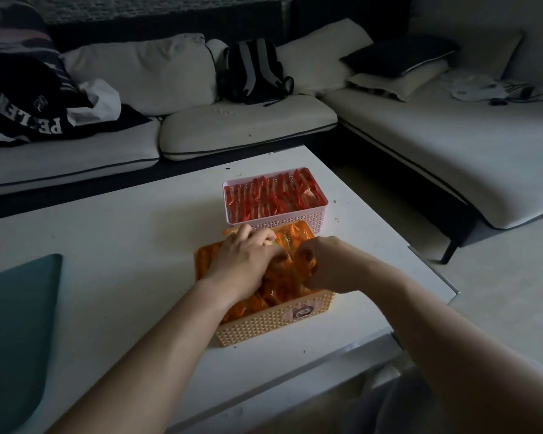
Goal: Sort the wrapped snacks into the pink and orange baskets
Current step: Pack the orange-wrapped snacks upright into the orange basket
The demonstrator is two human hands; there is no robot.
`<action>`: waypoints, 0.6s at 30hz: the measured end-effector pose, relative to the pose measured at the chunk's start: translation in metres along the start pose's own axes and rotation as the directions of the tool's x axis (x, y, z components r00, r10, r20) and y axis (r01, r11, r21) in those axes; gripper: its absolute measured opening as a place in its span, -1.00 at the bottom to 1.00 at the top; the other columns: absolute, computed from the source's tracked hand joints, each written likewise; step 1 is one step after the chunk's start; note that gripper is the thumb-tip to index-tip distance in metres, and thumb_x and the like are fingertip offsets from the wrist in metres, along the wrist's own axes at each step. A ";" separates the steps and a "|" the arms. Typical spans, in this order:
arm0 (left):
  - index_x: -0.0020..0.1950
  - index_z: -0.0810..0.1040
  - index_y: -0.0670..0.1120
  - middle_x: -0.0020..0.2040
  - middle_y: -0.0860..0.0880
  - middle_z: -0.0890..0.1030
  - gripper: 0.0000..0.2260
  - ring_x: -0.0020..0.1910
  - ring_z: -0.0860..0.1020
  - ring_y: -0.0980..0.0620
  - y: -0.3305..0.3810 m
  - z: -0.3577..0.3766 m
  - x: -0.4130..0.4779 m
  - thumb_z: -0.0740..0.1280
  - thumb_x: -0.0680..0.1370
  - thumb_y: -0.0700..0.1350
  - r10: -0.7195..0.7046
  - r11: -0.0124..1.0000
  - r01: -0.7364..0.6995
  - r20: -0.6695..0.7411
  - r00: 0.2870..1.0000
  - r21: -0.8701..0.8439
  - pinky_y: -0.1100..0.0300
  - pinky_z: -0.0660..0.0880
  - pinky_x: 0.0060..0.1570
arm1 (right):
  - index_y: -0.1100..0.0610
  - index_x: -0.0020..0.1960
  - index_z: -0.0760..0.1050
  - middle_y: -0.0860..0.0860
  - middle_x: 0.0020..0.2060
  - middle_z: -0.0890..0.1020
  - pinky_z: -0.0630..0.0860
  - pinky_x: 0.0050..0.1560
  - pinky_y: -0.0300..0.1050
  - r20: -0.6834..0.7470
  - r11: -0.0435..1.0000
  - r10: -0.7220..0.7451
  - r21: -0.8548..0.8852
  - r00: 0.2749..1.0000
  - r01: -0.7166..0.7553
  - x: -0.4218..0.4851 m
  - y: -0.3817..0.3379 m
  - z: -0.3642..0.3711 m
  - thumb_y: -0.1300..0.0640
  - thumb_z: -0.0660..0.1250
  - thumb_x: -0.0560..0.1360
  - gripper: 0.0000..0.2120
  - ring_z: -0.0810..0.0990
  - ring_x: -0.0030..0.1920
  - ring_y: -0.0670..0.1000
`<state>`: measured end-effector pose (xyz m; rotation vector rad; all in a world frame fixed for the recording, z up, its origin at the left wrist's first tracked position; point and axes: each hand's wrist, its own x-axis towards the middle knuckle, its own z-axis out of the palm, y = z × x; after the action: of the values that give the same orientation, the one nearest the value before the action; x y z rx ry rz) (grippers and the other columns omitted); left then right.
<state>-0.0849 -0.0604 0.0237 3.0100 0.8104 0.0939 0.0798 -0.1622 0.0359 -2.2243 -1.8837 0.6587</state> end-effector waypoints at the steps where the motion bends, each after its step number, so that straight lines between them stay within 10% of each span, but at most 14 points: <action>1: 0.36 0.52 0.18 0.44 0.07 0.39 -0.51 0.36 0.30 -0.08 -0.001 0.000 0.001 0.18 0.62 -0.34 0.002 1.000 -0.002 -0.005 1.000 -0.025 0.00 0.42 0.25 | 0.10 0.28 0.50 -0.04 0.02 0.65 0.58 -0.32 -0.39 0.012 1.000 -0.019 -0.010 1.000 0.019 0.001 -0.001 0.002 0.06 0.42 0.57 -0.69 0.68 -0.13 -0.01; 7: 0.37 0.51 0.21 0.35 0.14 0.48 -0.59 0.36 0.38 0.07 -0.014 -0.006 -0.001 0.31 0.62 -0.22 -0.078 0.952 0.056 -0.064 0.995 -0.301 0.04 0.46 0.27 | 0.12 0.26 0.51 0.02 0.01 0.66 0.55 -0.24 -0.35 0.173 1.000 -0.003 -0.007 0.985 0.004 0.012 -0.005 0.016 0.10 0.31 0.64 -0.78 0.64 -0.14 -0.04; 12: 0.38 0.50 0.10 0.22 0.11 0.58 -0.69 0.19 0.54 0.07 -0.020 -0.016 -0.005 0.37 0.63 -0.07 -0.191 0.830 0.054 -0.191 0.963 -0.555 0.16 0.55 0.15 | -0.01 -0.21 0.43 -0.13 -0.29 0.50 0.42 -0.28 -0.30 0.202 0.989 -0.017 0.144 0.979 -0.012 0.010 -0.015 0.014 0.13 0.23 0.66 -0.73 0.45 -0.32 -0.13; 18: 0.39 0.48 0.05 0.17 0.09 0.61 -0.66 0.12 0.60 0.09 -0.014 -0.020 -0.013 0.37 0.63 -0.01 -0.274 0.768 0.063 -0.238 0.932 -0.637 0.12 0.63 0.10 | 0.14 -0.05 0.50 0.00 -0.23 0.54 0.38 -0.35 -0.34 0.272 0.998 0.065 -0.018 0.960 -0.062 0.019 -0.020 0.031 0.19 0.15 0.68 -0.81 0.44 -0.34 -0.11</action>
<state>-0.1045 -0.0547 0.0422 2.3008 0.8562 0.7134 0.0510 -0.1448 0.0118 -2.3086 -1.9423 1.0164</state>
